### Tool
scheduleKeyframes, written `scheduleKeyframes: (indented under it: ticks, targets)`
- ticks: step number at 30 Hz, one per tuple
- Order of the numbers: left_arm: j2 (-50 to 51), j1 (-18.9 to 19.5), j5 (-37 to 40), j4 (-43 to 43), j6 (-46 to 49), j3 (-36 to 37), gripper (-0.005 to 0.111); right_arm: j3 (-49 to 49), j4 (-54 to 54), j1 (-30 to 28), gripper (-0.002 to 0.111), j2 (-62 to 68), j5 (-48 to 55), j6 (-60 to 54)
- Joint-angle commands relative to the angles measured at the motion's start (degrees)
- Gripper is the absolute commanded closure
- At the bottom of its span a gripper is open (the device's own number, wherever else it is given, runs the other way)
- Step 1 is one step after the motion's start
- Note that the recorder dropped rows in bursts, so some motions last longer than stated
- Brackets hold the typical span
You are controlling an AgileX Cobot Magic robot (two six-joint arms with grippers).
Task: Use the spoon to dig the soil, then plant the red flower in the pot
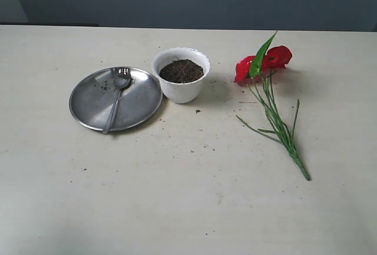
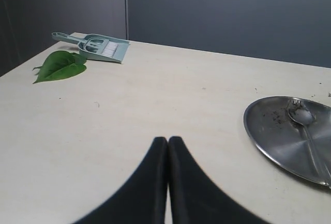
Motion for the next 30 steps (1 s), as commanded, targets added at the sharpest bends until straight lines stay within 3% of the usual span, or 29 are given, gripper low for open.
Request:
scheduleKeyframes:
  ticks: [1,30]
  targets:
    - [-0.36,-1.09,0.03,-0.93,0.33,0.29,0.106,0.13,-0.1,-0.23,0.108,-0.2,-0.68,-0.15]
    - [-0.36,-2.15,2.74,-1.82,3.77,0.29,0.106,0.13,-0.1,-0.23,0.108,-0.2,-0.7,-0.15]
